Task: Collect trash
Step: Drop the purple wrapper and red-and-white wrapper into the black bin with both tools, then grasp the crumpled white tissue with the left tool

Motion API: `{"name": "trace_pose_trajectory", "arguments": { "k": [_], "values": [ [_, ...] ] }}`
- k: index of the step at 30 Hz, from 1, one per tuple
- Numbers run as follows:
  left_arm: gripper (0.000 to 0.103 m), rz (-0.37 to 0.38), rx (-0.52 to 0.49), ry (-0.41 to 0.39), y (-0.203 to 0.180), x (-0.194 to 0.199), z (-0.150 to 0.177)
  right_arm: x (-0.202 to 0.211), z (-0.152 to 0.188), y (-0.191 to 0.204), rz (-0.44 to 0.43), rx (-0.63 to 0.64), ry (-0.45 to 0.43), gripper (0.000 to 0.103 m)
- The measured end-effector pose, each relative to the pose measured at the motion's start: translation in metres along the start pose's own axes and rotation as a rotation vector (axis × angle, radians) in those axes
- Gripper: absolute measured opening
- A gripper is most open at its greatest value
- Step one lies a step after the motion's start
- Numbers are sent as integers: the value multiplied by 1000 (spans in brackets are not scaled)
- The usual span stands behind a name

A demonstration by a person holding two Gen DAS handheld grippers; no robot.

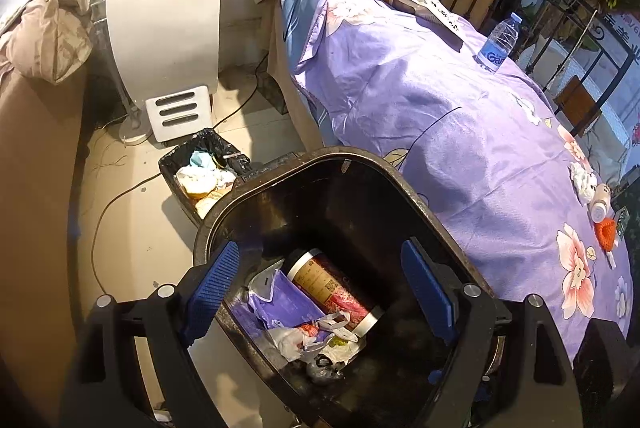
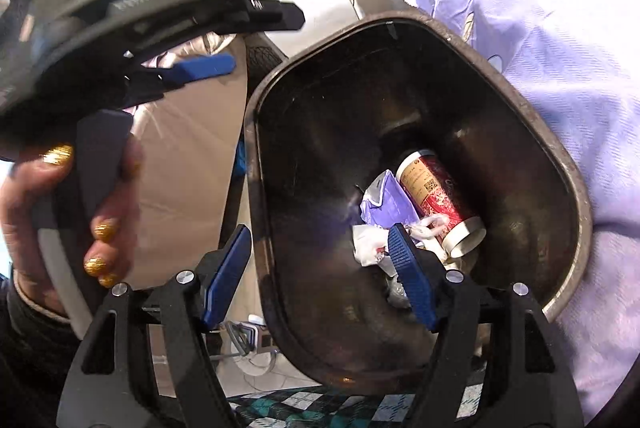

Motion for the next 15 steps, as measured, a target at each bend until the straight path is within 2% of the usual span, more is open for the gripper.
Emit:
{"name": "trace_pose_trajectory", "arguments": {
  "k": [1,8,15],
  "values": [
    [81,4,0,6,-1,-1,1,4,0,0,4,-3,-13,78],
    [81,29,-57,17,-29,-4,0,63,2,-14,69,-40,-165,80],
    [82,108,-218,39,-105,-10,4,145,22,-58,121,-203,-304,81]
  ]
}}
Point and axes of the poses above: each gripper's, at about its wrist camera, not at the fingertips, and x roughly against the way its jaws point, y to its left, z to its underside, the point moved 10 cm from there along -x, roughly the way its jaws point, and after that the axes turned 9 degrees about y, right-handed, at the moved point
